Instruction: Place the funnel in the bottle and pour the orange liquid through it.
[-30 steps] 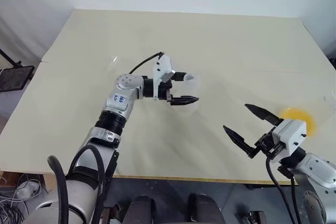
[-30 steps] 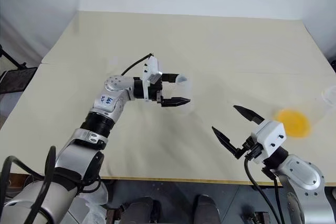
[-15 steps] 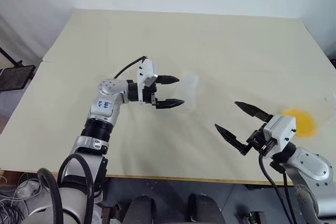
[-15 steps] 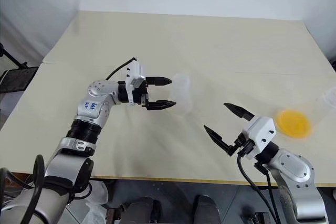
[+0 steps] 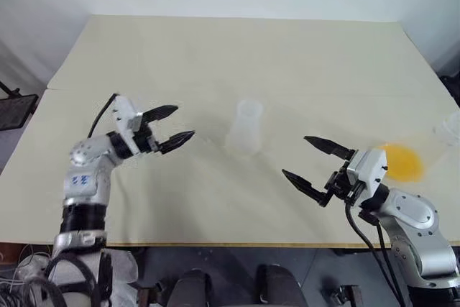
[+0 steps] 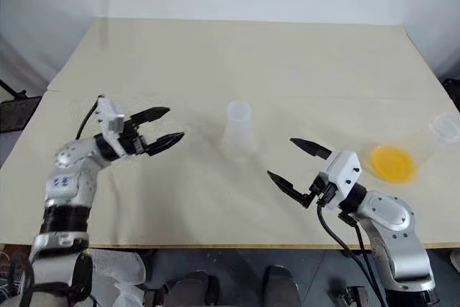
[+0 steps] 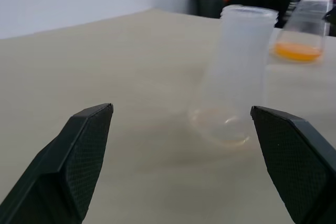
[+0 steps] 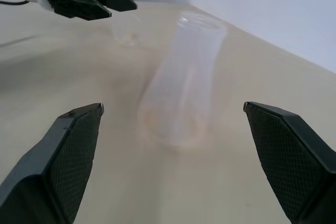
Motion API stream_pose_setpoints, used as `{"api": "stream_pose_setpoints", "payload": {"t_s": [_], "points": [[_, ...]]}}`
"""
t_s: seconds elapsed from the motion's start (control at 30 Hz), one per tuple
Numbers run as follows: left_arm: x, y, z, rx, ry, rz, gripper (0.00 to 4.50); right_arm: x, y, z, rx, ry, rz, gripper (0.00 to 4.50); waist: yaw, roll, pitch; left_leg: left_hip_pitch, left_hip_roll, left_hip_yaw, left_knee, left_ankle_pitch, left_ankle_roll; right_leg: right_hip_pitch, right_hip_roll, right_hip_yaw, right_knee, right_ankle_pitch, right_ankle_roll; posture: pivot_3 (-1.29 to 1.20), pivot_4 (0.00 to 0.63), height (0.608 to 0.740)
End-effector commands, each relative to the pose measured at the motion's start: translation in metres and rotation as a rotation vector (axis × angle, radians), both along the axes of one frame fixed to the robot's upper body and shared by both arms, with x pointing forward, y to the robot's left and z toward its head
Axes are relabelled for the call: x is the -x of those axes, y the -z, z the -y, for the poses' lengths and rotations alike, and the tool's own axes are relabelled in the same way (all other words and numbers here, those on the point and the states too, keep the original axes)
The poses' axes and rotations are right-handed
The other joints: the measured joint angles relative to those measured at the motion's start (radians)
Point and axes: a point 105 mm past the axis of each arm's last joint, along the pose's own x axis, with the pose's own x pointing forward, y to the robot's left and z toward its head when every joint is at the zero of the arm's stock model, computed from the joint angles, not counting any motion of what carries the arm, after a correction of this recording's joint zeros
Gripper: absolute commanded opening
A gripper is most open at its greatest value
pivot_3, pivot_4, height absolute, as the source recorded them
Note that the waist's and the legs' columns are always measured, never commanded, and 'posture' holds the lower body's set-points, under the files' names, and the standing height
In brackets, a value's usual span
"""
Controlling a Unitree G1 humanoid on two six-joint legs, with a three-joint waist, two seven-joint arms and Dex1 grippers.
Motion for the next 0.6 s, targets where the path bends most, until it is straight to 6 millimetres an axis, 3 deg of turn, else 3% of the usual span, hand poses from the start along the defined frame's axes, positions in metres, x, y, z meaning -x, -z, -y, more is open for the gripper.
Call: {"api": "stream_pose_setpoints", "payload": {"t_s": [0.03,0.17,0.37,0.47,0.6], "points": [[0.022,-0.014,-0.035,0.051,-0.192,0.092,4.46,-0.001,-0.007,-0.007,-0.023,-0.057,0.004,4.50,-0.002,0.000,0.000,0.000,0.000,0.000,0.000,0.000,0.000,0.000,0.000,0.000,0.000,0.000,0.000,0.00,0.150,0.740],[0.054,0.004,-0.072,0.078,-0.442,0.067,4.46,-0.002,-0.010,-0.017,-0.032,-0.126,-0.007,4.50,0.005,0.000,0.000,0.000,0.000,-0.002,0.000,0.000,0.000,0.001,-0.001,0.000,0.000,0.000,0.000,0.00,0.150,0.740],[0.092,0.029,-0.092,0.084,-0.635,0.004,4.46,-0.007,-0.013,-0.019,-0.029,-0.149,-0.005,4.50,0.019,0.000,0.000,0.000,-0.001,-0.003,0.001,0.000,0.000,0.002,-0.001,0.001,-0.001,0.000,0.000,0.00,0.150,0.740],[0.095,0.035,-0.088,0.088,-0.665,-0.014,4.46,-0.008,-0.012,-0.019,-0.027,-0.153,-0.009,4.50,0.021,0.000,0.000,0.000,-0.001,-0.003,0.001,0.000,0.000,0.003,-0.001,0.000,-0.002,0.000,0.000,0.00,0.150,0.740],[0.079,0.034,-0.078,0.090,-0.684,-0.017,4.46,-0.008,-0.011,-0.018,-0.022,-0.154,-0.012,4.50,0.020,0.000,0.000,0.000,-0.001,-0.003,0.001,0.000,0.000,0.003,-0.001,0.001,-0.002,0.000,0.000,0.00,0.150,0.740]]}}
